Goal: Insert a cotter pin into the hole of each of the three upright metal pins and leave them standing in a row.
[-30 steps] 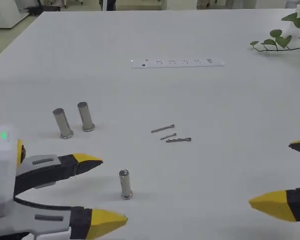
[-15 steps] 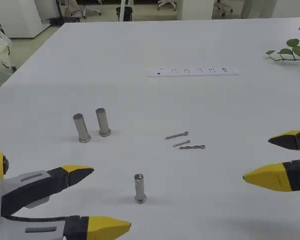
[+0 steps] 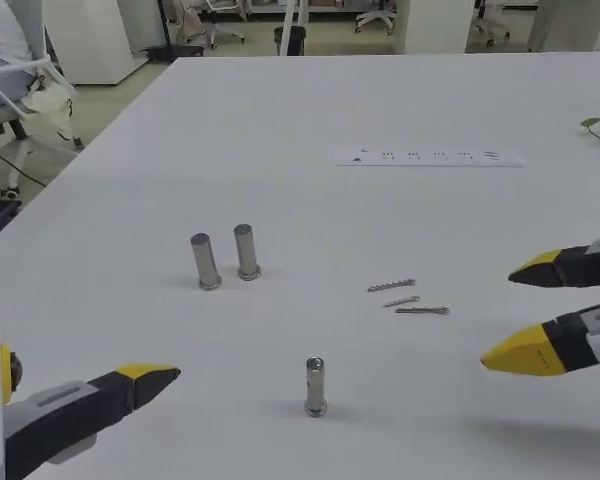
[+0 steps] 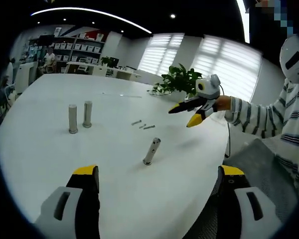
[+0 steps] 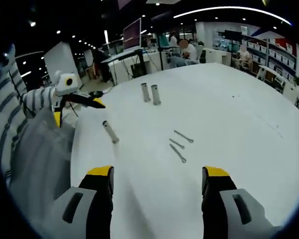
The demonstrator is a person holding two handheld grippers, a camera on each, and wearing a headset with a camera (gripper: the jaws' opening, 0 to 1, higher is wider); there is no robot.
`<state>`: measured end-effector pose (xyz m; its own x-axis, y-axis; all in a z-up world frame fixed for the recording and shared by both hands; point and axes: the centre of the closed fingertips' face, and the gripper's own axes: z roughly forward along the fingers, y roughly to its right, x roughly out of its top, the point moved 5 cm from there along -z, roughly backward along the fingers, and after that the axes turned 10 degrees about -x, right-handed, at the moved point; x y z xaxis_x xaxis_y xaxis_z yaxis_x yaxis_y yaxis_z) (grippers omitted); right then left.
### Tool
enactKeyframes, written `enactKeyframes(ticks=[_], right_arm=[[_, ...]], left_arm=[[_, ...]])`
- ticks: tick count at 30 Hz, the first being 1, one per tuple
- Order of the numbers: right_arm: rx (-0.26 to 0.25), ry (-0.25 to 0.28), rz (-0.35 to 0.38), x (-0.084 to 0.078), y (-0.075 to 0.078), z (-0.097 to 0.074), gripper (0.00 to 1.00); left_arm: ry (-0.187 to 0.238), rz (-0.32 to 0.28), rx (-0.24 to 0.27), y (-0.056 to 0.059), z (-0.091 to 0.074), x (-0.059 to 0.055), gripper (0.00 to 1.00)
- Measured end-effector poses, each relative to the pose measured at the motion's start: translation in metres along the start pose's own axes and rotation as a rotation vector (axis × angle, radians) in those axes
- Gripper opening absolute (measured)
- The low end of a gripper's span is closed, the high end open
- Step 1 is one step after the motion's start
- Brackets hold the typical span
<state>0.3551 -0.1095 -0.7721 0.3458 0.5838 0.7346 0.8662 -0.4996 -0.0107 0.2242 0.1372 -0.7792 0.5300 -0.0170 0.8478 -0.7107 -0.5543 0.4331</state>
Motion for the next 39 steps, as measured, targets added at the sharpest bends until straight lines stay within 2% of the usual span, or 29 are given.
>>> enactKeyframes(ticks=[1,2,3,5,7,9,12,17,20,28,31,33,35,39], right_arm=[[0.038,-0.025,-0.024,0.0,-0.001,0.002,0.67],[0.05,-0.024,-0.025,0.002,-0.001,0.004,0.6],[0.066,-0.014,-0.028,0.005,-0.001,0.008,0.57],[0.087,-0.028,-0.04,0.007,-0.002,0.012,0.54],[0.082,-0.048,-0.117,0.008,0.001,0.017,0.53],[0.094,-0.061,-0.147,0.008,0.001,0.022,0.51],[0.135,-0.062,-0.143,0.007,0.001,0.032,0.44],[0.14,-0.051,-0.142,0.014,0.006,0.047,0.4],[0.142,-0.07,-0.152,0.018,0.01,0.055,0.24],[0.099,-0.11,-0.213,0.025,0.026,0.074,0.23],[0.103,-0.111,-0.218,0.027,0.028,0.077,0.23],[0.099,-0.116,-0.229,0.028,0.031,0.08,0.22],[0.105,-0.127,-0.242,0.027,0.032,0.081,0.21],[0.097,-0.166,-0.251,0.024,0.036,0.084,0.19]], left_arm=[[0.0,-0.004,0.004,0.0,-0.001,-0.001,0.99],[-0.001,-0.012,0.012,0.0,-0.002,-0.002,0.99],[-0.003,-0.017,0.015,0.0,-0.003,-0.003,0.99],[-0.003,-0.02,0.023,0.001,-0.006,-0.004,0.99],[0.009,-0.025,0.033,0.003,-0.009,-0.004,0.99],[0.025,-0.028,0.041,0.004,-0.011,-0.003,0.98],[0.044,-0.038,0.055,0.004,-0.011,0.0,0.9],[0.034,-0.024,0.035,0.011,-0.008,0.006,0.92],[0.026,-0.018,0.031,0.011,-0.007,0.007,0.92],[-0.03,-0.038,0.032,0.008,-0.009,-0.005,0.92],[-0.025,-0.045,0.037,0.007,-0.012,-0.007,0.91],[-0.011,-0.038,0.039,0.007,-0.015,-0.007,0.86],[-0.009,-0.046,0.041,0.007,-0.015,-0.007,0.86],[-0.023,-0.035,0.008,0.013,-0.016,-0.009,0.87]])
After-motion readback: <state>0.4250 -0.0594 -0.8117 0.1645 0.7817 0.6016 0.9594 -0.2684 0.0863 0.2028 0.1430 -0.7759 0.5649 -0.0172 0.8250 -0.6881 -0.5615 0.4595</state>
